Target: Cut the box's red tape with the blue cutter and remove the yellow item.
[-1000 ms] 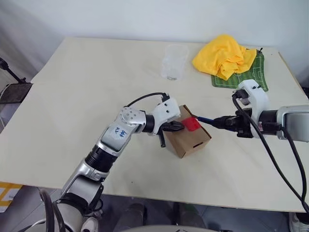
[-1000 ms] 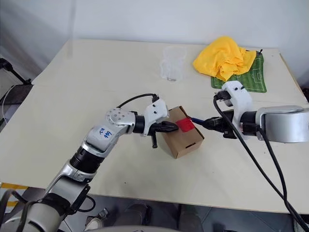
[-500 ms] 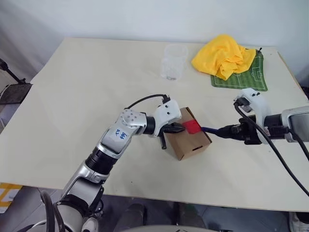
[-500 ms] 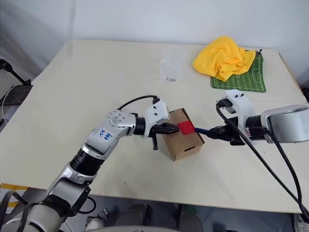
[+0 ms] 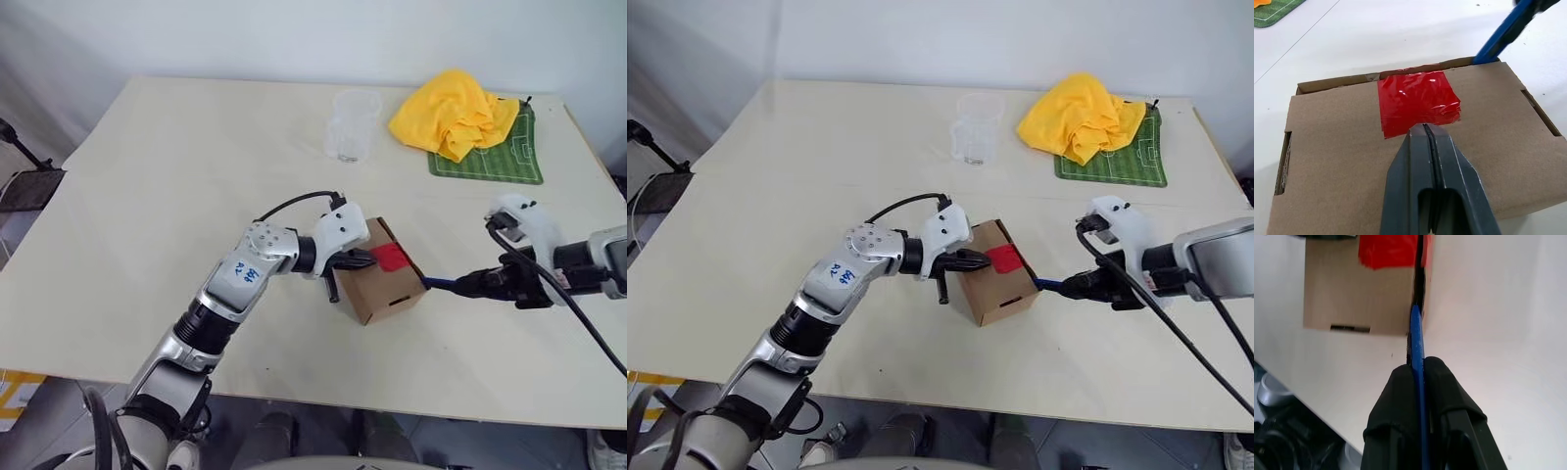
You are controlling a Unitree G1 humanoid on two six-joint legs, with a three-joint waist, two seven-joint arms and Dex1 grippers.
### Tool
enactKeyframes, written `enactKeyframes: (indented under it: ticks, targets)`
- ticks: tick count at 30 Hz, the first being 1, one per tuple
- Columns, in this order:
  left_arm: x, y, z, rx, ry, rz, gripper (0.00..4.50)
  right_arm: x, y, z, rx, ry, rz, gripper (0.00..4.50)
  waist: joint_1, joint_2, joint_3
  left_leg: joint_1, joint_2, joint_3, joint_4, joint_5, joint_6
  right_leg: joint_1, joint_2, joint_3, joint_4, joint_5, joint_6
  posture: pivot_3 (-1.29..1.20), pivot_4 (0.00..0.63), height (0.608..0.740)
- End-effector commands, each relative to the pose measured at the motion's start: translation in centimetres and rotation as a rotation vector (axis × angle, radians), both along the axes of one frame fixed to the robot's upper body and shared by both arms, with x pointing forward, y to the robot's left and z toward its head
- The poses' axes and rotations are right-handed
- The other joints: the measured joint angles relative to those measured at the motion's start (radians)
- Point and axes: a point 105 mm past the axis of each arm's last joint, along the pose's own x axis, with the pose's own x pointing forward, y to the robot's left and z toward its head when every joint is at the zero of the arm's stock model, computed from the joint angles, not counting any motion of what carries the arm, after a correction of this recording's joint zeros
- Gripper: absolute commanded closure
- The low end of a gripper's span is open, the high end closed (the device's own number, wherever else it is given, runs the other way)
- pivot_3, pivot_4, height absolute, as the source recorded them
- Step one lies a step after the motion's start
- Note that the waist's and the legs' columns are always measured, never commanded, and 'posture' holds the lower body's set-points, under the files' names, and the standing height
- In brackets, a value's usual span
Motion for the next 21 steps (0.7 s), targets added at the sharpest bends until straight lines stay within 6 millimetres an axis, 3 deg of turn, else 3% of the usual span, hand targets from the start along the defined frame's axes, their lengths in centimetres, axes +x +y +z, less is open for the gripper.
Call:
enactKeyframes:
  ticks: [1, 6, 11, 14, 17, 21]
  targets:
    - [0.0, 0.2, -1.3, 0.035, 0.031, 0.003, 4.50, -0.9, 0.1, 2.6, 0.024, -0.053, 0.037, 4.45, 0.000, 0.000, 0.000, 0.000, 0.000, 0.000, 0.000, 0.000, 0.000, 0.000, 0.000, 0.000, 0.000, 0.000, 0.000, 0.00, 0.150, 0.740]
    - [0.3, 0.3, -0.4, 0.020, 0.002, -0.024, 4.50, -1.2, -1.0, 5.7, 0.053, -0.130, -0.005, 4.45, 0.000, 0.000, 0.000, 0.000, 0.000, 0.001, 0.000, 0.000, 0.000, 0.000, 0.000, 0.000, 0.000, 0.000, 0.000, 0.00, 0.150, 0.740]
    - [0.5, 0.5, 1.8, -0.057, -0.044, -0.094, 4.50, 0.0, -2.9, 6.6, 0.133, -0.201, -0.126, 4.45, 0.001, -0.001, 0.000, 0.000, 0.000, 0.001, 0.000, 0.000, 0.000, 0.000, 0.000, 0.000, -0.001, 0.000, 0.000, 0.00, 0.150, 0.740]
    - [0.5, 1.9, 3.6, -0.117, -0.080, -0.151, 4.50, 1.2, -3.7, 5.3, 0.192, -0.341, -0.163, 4.45, 0.001, -0.002, 0.000, 0.000, 0.001, 0.001, 0.000, 0.000, 0.000, 0.000, 0.000, 0.001, 0.002, 0.000, 0.000, 0.00, 0.150, 0.740]
    - [0.5, 5.3, 5.8, -0.177, -0.130, -0.184, 4.50, 1.9, -5.7, 2.7, 0.260, -0.511, -0.216, 4.45, 0.002, -0.002, 0.000, -0.001, 0.002, 0.001, 0.000, 0.000, 0.000, -0.002, 0.002, -0.001, 0.006, 0.000, 0.000, 0.00, 0.150, 0.740]
    - [-0.2, 10.6, 6.0, -0.175, -0.077, -0.164, 4.50, 2.4, -8.2, -2.0, 0.198, -0.620, -0.244, 4.45, -0.006, 0.002, -0.001, -0.001, 0.001, 0.004, -0.001, 0.000, 0.000, -0.004, 0.008, 0.002, 0.007, 0.000, 0.000, 0.00, 0.150, 0.740]
